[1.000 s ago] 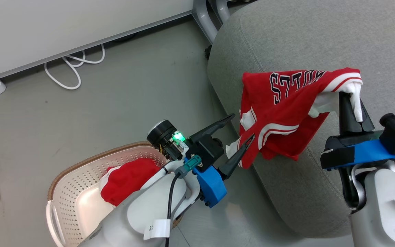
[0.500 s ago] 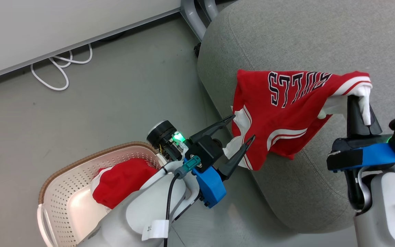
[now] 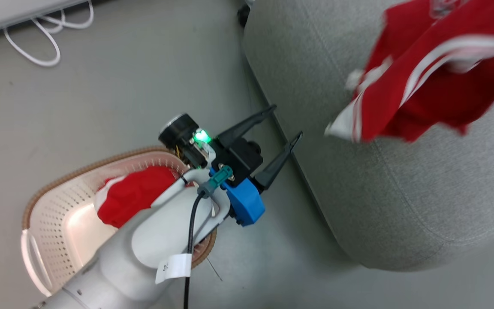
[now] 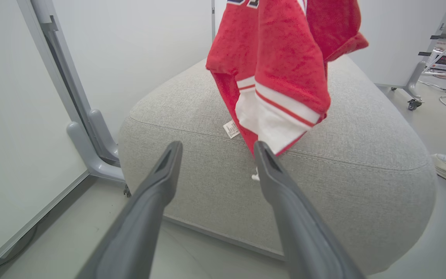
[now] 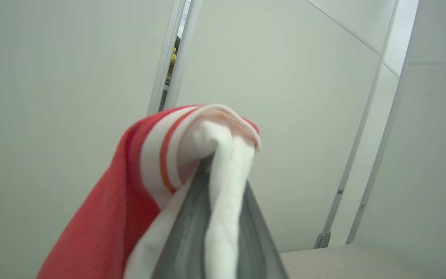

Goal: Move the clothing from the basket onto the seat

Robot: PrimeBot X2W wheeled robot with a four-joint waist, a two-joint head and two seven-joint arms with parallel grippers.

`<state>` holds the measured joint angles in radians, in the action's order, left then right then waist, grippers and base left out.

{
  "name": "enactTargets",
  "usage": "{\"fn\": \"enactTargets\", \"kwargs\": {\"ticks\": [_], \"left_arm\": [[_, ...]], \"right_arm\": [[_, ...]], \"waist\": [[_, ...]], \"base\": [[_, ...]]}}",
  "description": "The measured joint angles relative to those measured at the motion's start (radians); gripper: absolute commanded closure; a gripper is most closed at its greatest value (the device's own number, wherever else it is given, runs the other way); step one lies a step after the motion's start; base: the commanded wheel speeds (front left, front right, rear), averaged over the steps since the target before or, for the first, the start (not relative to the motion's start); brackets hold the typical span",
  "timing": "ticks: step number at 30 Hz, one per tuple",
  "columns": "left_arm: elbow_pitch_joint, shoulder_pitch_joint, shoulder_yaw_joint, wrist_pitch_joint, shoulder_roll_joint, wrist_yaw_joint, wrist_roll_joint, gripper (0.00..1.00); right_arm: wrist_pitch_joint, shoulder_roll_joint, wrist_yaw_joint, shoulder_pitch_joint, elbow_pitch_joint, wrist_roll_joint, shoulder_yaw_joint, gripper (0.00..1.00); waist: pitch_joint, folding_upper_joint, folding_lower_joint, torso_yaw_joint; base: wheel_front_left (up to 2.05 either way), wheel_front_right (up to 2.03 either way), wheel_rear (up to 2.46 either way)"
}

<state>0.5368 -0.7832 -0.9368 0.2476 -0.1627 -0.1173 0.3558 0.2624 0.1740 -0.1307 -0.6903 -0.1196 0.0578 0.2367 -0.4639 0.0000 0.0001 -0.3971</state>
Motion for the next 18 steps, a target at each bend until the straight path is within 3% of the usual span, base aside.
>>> {"fn": "enactTargets", "kwargs": {"ticks": [6,11,18], "left_arm": [[-0.063,-0.058,0.014,-0.026,-0.053,0.012,-0.022,0.00],[-0.125,-0.098,0.021,-0.047,-0.092,0.020,-0.037,0.00],[-0.192,-0.132,0.020,-0.069,-0.118,0.029,-0.057,0.00]], "right_arm": [[0.000,0.116,0.000,-0.163,0.052,0.016,0.155,1.00],[0.000,0.233,0.000,-0.249,0.002,0.057,0.258,1.00],[0.000,0.261,0.000,-0.257,-0.134,0.044,0.297,1.00]], "waist": [[-0.112,0.0000,0.0000,-0.001],[-0.208,0.0000,0.0000,-0.004],[-0.320,0.0000,0.0001,0.000]], "base": [[0.00,0.00,0.00],[0.00,0.00,0.00],[0.00,0.00,0.00]]}}
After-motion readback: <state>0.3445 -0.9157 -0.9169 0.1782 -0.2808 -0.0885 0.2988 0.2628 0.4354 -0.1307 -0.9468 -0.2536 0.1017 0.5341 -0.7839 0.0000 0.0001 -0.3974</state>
